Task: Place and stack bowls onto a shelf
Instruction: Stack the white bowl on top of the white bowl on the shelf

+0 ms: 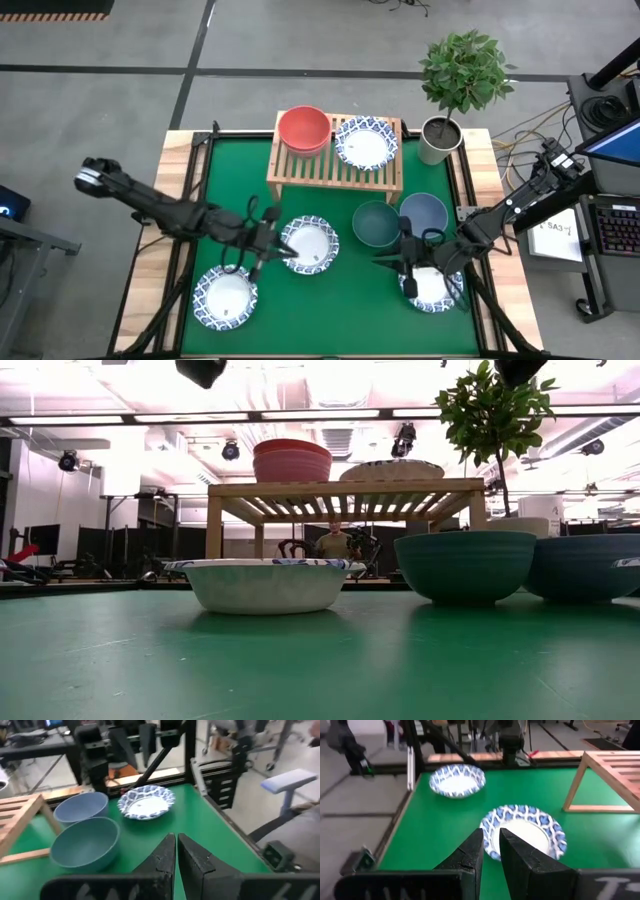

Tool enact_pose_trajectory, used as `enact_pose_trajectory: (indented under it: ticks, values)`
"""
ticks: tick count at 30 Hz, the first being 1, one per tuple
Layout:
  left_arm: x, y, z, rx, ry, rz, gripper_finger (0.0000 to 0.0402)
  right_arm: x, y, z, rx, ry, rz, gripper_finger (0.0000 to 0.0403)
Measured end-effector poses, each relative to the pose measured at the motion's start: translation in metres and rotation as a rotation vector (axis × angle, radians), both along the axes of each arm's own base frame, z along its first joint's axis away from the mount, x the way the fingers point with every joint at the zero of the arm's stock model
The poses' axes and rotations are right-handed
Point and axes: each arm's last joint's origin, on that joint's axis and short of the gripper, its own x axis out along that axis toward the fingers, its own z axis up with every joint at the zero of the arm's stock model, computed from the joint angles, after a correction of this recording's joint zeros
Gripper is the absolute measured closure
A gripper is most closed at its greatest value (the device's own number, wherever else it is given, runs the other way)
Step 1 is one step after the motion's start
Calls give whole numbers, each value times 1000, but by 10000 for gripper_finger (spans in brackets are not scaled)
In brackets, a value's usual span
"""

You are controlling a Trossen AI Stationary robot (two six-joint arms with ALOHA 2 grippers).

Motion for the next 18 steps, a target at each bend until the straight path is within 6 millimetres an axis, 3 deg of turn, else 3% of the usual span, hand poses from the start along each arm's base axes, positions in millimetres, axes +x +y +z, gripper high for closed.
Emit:
enact_pose_trajectory:
  ticks: [7,18]
  values:
    - [-20,2,-13,-7,-19,-17,400,5,-5,11,64,-46,-78,351]
    - [-21,3,-21,-36,37,-6,400,21,-19,9,94,-48,-171,351]
